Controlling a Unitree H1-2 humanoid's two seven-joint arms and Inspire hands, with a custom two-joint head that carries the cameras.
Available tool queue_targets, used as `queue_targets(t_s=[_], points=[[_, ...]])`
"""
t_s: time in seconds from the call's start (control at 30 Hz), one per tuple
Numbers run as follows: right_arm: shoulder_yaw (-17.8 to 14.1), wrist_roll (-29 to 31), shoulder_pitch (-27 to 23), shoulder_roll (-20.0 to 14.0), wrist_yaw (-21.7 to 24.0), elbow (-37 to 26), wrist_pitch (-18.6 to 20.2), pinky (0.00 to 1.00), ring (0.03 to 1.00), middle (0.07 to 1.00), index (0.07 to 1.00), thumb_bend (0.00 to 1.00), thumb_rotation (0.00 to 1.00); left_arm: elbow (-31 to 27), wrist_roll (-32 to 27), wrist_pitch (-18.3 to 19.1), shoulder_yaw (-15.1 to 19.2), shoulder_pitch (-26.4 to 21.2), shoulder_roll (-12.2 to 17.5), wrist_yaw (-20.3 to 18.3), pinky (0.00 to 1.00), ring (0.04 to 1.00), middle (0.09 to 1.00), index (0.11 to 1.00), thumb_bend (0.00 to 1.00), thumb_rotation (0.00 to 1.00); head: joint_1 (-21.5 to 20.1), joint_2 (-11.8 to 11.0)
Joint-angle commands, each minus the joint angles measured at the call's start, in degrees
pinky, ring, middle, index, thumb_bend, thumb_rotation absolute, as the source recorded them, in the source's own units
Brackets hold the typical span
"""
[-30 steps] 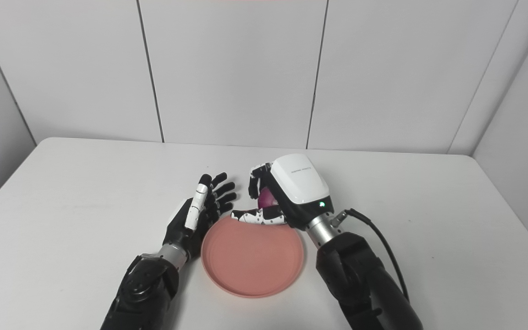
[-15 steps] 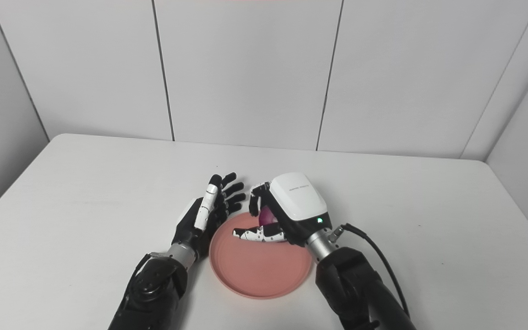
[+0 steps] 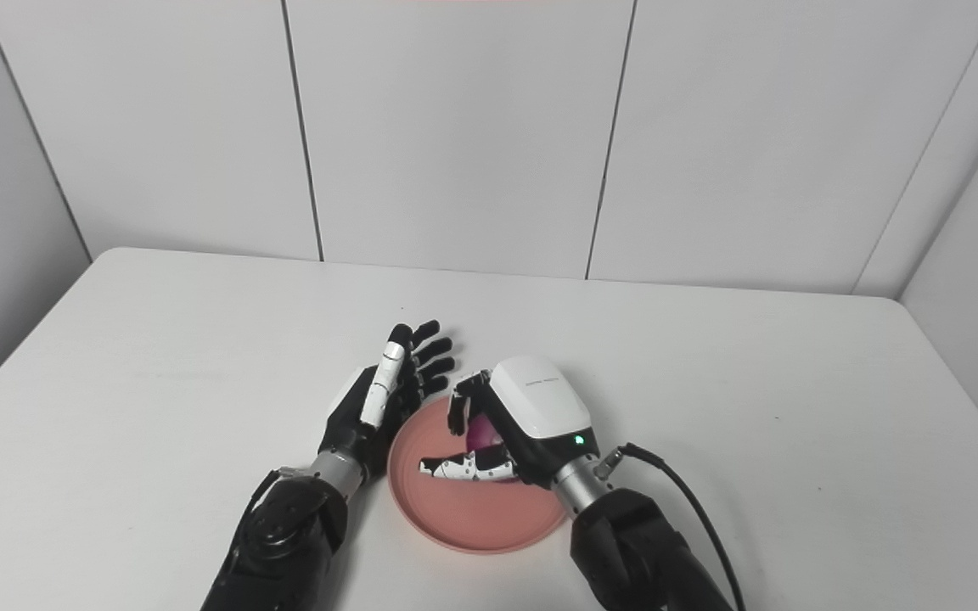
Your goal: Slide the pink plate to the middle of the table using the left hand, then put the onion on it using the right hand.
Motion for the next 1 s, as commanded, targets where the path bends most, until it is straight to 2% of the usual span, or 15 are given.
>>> queue_targets(t_s=[0.0,0.2,0.27,0.43,0.5,0.57,0.6,0.73,0.8,0.93,0.97], points=[[-0.1,0.1,-1.9,0.7,-0.6,-0.8,-1.2,0.14,0.197,0.275,0.364,0.46,0.40,2.5,0.3,1.2,-0.2,1.5,-0.1,-0.1,0.89,0.896,0.905,0.908,0.69,0.98,0.0,0.1],[1.3,-0.1,-1.4,1.3,0.1,-0.6,-1.3,0.17,0.232,0.321,0.505,0.46,0.40,3.2,0.0,0.5,-0.3,1.3,-0.1,-0.6,0.94,0.925,0.916,0.899,0.68,0.98,0.0,0.2],[1.7,-0.2,-1.3,1.5,0.1,-0.4,-1.5,0.18,0.243,0.332,0.512,0.46,0.40,3.2,-0.1,0.5,-0.3,1.3,-0.1,-0.8,0.95,0.930,0.919,0.899,0.68,0.98,0.0,0.2],[2.4,0.3,-1.3,1.6,-0.3,0.7,-2.6,0.17,0.233,0.314,0.439,0.47,0.36,3.4,-0.3,0.0,-0.1,1.3,0.0,-1.5,0.99,0.944,0.926,0.909,0.68,1.00,0.0,0.1],[2.4,0.3,-1.4,1.6,-0.4,0.8,-2.6,0.16,0.231,0.312,0.442,0.47,0.36,3.2,-0.2,0.1,0.0,1.4,0.0,-1.5,0.99,0.945,0.927,0.908,0.68,1.00,0.0,0.1],[2.5,-0.1,-1.4,1.5,0.0,0.5,-2.0,0.17,0.241,0.326,0.483,0.47,0.39,3.4,-0.3,0.0,0.0,1.4,0.1,-1.6,0.99,0.942,0.925,0.908,0.68,1.00,0.0,0.1],[2.5,-0.4,-1.5,1.4,0.2,0.3,-1.8,0.20,0.268,0.352,0.501,0.47,0.43,3.5,-0.3,-0.1,0.0,1.4,0.1,-1.7,0.99,0.941,0.925,0.911,0.68,1.00,0.0,0.1],[2.6,-0.7,-1.6,0.9,0.8,-0.2,-1.7,0.22,0.294,0.380,0.530,0.47,0.52,3.9,-0.2,-0.5,0.2,1.4,0.0,-1.7,0.98,0.934,0.921,0.911,0.68,0.99,-0.4,0.2],[2.5,-0.6,-1.7,0.7,0.7,-0.2,-2.2,0.23,0.303,0.392,0.534,0.48,0.60,4.1,-0.3,-0.8,0.2,1.4,0.1,-1.8,0.98,0.934,0.922,0.910,0.68,0.99,-0.5,0.1],[2.3,-1.0,-1.7,0.4,-1.0,0.2,-3.2,0.24,0.312,0.400,0.507,0.56,0.64,3.8,-0.5,-0.6,0.4,1.5,0.0,-1.9,1.00,0.925,0.916,0.910,0.68,0.99,-0.7,0.1],[2.4,-1.2,-1.7,0.3,-1.2,0.2,-3.3,0.29,0.353,0.427,0.512,0.60,0.67,3.8,-0.5,-0.5,0.4,1.6,0.0,-1.9,0.99,0.918,0.908,0.907,0.68,0.99,-0.7,0.1]])
